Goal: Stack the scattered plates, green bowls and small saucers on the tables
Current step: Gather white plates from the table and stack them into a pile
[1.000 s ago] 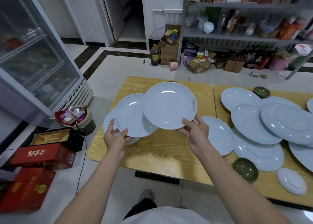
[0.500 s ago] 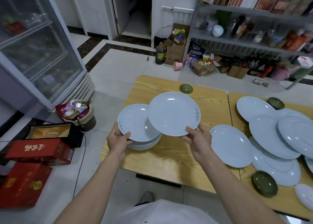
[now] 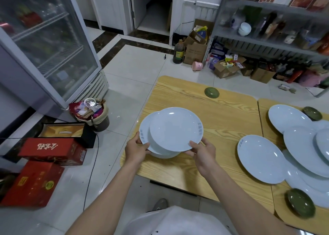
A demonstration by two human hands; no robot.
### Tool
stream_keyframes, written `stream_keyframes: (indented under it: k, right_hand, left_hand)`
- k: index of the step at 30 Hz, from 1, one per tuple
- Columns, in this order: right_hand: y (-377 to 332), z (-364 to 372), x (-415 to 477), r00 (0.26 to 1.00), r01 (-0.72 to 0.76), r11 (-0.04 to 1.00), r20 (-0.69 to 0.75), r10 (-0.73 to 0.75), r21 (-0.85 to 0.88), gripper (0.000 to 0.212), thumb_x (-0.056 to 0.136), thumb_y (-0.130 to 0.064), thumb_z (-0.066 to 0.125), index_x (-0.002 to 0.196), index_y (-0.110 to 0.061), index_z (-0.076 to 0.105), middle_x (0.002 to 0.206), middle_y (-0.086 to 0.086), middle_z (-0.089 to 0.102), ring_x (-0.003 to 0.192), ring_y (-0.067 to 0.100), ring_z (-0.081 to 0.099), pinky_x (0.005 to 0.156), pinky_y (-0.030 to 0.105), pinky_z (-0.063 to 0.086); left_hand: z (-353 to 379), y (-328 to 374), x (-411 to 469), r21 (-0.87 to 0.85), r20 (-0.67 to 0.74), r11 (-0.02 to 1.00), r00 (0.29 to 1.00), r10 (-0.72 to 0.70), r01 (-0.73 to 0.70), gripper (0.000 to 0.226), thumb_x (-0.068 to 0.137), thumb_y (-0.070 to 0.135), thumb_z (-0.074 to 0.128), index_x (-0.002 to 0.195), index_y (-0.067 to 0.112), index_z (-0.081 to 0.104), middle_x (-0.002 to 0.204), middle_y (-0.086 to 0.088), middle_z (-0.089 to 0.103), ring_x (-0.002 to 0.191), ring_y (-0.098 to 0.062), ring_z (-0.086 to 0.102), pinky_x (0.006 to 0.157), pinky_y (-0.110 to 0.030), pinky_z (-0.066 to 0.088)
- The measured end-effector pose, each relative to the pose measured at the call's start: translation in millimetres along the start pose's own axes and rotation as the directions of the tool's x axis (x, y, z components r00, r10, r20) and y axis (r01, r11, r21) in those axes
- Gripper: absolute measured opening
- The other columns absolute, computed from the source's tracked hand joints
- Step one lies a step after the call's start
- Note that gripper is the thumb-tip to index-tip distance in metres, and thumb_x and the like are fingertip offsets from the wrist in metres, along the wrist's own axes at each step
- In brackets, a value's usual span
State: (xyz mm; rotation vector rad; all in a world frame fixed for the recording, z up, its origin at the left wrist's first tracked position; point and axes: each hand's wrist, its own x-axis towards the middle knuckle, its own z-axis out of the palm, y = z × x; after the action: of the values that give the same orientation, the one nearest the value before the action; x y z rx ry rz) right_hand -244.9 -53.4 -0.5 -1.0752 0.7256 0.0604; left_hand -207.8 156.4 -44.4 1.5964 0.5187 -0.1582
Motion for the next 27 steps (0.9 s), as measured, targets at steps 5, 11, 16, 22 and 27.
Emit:
stream_keyframes:
  k: [5, 11, 16, 22, 27]
  right_hand:
    - [8, 11, 3, 1.0, -0.02, 1.0, 0.003, 0.02, -0.012, 0.049, 0.089, 0.012, 0.059, 0.134, -0.004, 0.05, 0.114, 0.015, 0.069, 0.09, 0.031, 0.073, 0.07, 0.041, 0.062]
    - [12, 18, 10, 0.999, -0.05, 0.996, -0.019, 0.048, -0.074, 0.047, 0.089, 0.011, 0.06, 0.134, -0.001, 0.054, 0.105, 0.012, 0.071, 0.082, 0.026, 0.074, 0.069, 0.039, 0.063]
    - [13, 21, 18, 0.997, -0.003, 0.975, -0.072, -0.013, -0.223, 0.043, 0.087, 0.006, 0.067, 0.129, -0.002, 0.062, 0.107, 0.008, 0.071, 0.09, 0.022, 0.071, 0.068, 0.031, 0.061]
    - [15, 23, 27, 0.987, -0.005, 0.922, -0.151, -0.058, -0.387, 0.037, 0.081, 0.004, 0.073, 0.116, -0.007, 0.071, 0.097, 0.003, 0.073, 0.087, 0.019, 0.07, 0.062, 0.026, 0.056]
    - [25, 23, 32, 0.979, -0.045, 0.912, -0.2, -0.04, -0.408, 0.037, 0.077, 0.004, 0.078, 0.112, -0.006, 0.073, 0.095, 0.005, 0.074, 0.085, 0.019, 0.069, 0.066, 0.025, 0.055]
  left_hand:
    - [-4, -4, 6, -0.056, 0.092, 0.998, 0.995, -0.023, 0.028, 0.062, 0.092, -0.003, 0.061, 0.146, 0.021, 0.044, 0.09, -0.004, 0.059, 0.098, -0.03, 0.068, 0.069, -0.037, 0.062]
    - [-9, -4, 11, -0.05, 0.138, 0.998, 0.99, -0.042, 0.049, 0.06, 0.096, -0.003, 0.054, 0.148, 0.022, 0.039, 0.091, -0.011, 0.049, 0.085, -0.032, 0.071, 0.065, -0.03, 0.061]
    - [-9, -9, 16, -0.032, 0.144, 0.998, 0.988, -0.05, 0.055, 0.061, 0.096, -0.006, 0.051, 0.149, 0.023, 0.038, 0.085, -0.01, 0.045, 0.069, -0.021, 0.068, 0.07, -0.036, 0.062]
    - [-10, -8, 15, -0.046, 0.138, 0.996, 0.988, -0.065, 0.072, 0.062, 0.096, -0.008, 0.05, 0.149, 0.021, 0.036, 0.085, -0.01, 0.043, 0.069, -0.022, 0.065, 0.068, -0.035, 0.062]
    - [-10, -5, 13, -0.061, 0.137, 0.995, 0.988, -0.075, 0.084, 0.059, 0.097, -0.004, 0.05, 0.149, 0.022, 0.037, 0.082, -0.008, 0.048, 0.071, -0.025, 0.064, 0.069, -0.037, 0.062]
